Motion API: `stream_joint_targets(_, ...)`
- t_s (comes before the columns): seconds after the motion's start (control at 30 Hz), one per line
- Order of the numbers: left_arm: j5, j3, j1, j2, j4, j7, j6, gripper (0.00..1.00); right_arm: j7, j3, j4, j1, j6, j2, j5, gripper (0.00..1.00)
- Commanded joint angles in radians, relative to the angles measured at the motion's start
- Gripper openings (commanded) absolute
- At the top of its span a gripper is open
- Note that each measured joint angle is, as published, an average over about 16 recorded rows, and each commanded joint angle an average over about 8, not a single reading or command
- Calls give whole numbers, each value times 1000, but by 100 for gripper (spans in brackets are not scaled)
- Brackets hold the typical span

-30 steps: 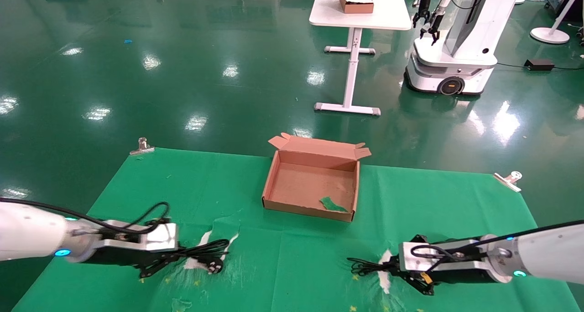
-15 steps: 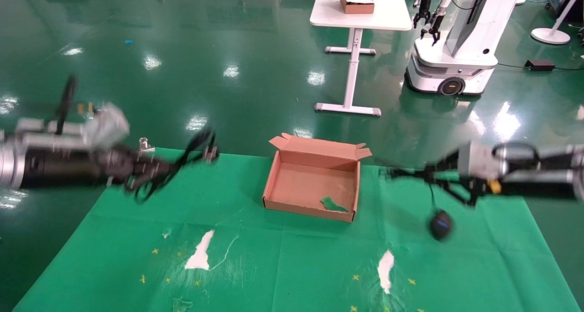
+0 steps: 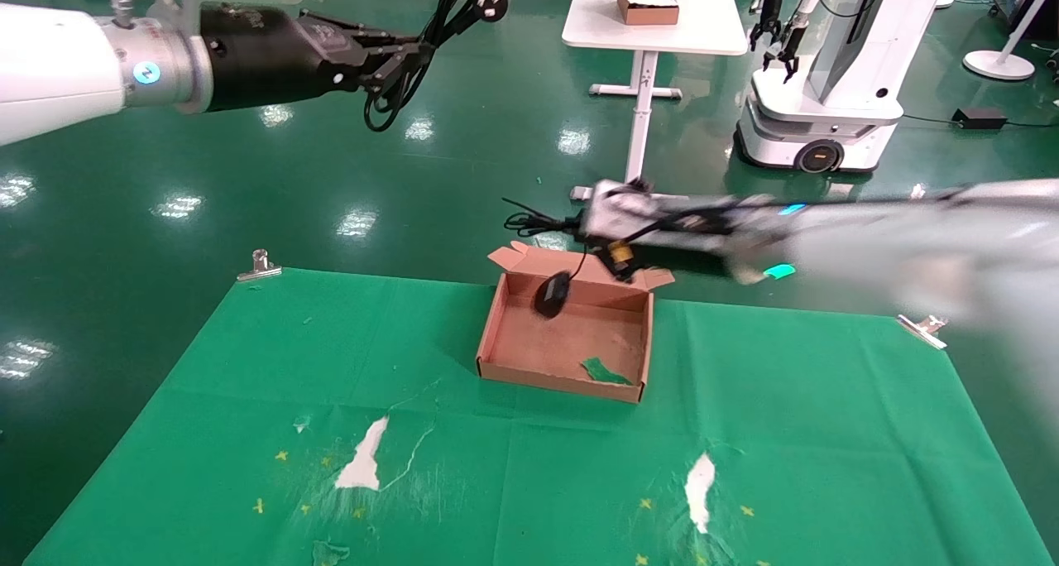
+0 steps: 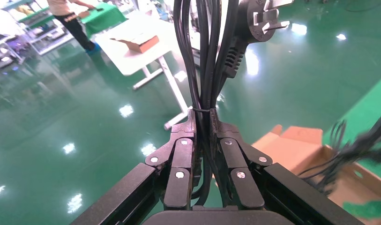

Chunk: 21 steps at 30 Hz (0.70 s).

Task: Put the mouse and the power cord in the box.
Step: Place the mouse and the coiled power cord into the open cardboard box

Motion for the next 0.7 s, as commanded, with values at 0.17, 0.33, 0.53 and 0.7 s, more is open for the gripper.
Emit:
stream_joint_targets(0.17,10,7,19,-6,5,16,-2,0,-27,2,-45,-90,126,-69,17,0)
stream_joint_targets(0.33,43,29,34,-43,10,33,70,0,-26,-9,-25,-140,71,-67,32,52)
stream_joint_targets(0.53,85,59,43,-55,-3,68,91,0,-14,-16,-19,-153,47,-64,55,100)
stream_joint_targets(0.7,109,75,53,-29,-24,110,79,0,7,1,-48,-157,101,-55,92,100)
